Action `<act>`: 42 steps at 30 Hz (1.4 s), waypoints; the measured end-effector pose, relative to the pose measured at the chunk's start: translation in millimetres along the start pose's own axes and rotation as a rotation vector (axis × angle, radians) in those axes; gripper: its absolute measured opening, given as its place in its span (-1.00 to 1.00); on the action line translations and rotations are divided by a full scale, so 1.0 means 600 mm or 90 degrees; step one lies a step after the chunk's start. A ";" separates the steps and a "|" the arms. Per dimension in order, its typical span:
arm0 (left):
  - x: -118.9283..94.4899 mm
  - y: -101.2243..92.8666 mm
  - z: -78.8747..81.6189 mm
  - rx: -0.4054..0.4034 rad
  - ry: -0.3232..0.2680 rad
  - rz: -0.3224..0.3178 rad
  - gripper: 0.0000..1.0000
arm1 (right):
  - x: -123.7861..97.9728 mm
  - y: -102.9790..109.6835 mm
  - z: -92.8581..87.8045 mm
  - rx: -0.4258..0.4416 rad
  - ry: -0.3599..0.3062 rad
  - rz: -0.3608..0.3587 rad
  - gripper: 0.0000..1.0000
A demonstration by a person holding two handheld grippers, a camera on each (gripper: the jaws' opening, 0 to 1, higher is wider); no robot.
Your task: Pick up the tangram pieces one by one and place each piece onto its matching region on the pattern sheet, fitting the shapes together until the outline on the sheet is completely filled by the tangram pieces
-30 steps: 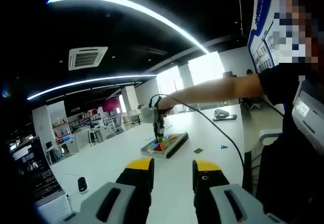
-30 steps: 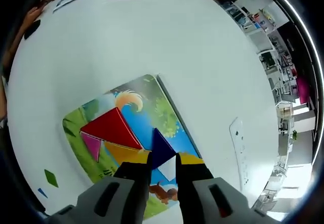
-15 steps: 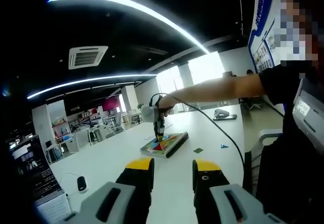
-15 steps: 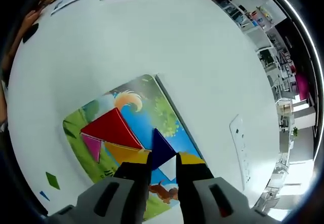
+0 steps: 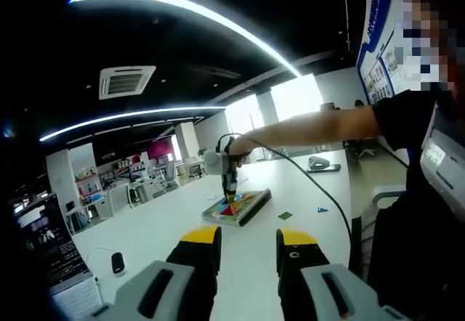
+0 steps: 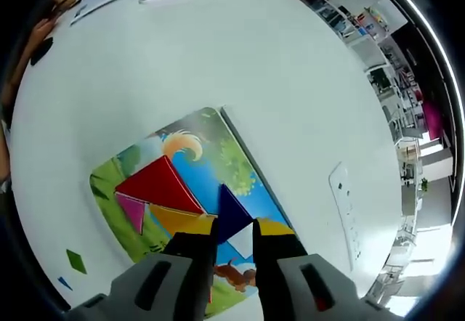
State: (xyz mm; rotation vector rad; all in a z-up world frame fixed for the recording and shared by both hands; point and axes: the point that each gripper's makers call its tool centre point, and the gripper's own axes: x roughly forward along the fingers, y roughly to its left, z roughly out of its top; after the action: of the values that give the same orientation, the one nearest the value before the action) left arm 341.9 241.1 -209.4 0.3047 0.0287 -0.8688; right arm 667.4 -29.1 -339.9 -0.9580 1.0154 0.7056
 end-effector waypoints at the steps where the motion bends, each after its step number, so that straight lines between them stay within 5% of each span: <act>1: 0.000 0.000 0.000 0.000 0.000 0.001 -0.36 | 0.000 0.000 0.000 -0.002 -0.001 0.000 -0.58; 20: 0.000 0.000 0.000 -0.001 -0.001 0.001 -0.36 | 0.001 -0.004 0.005 -0.012 -0.011 -0.001 -0.57; 25: -0.001 0.001 0.000 -0.001 -0.002 0.002 -0.36 | -0.003 -0.013 0.000 -0.008 -0.011 -0.011 -0.40; 28: 0.000 0.002 0.000 -0.001 -0.001 0.002 -0.36 | -0.012 -0.010 -0.010 -0.011 -0.003 -0.010 -0.25; 42: 0.009 -0.004 0.000 0.000 0.007 -0.007 -0.36 | -0.087 0.041 -0.029 -0.093 -0.005 0.010 -0.23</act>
State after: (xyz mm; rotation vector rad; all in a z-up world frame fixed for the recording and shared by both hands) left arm 343.8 235.5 -211.1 0.3104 0.0406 -0.8781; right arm 619.9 -37.3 -303.2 -1.0747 0.9754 0.8045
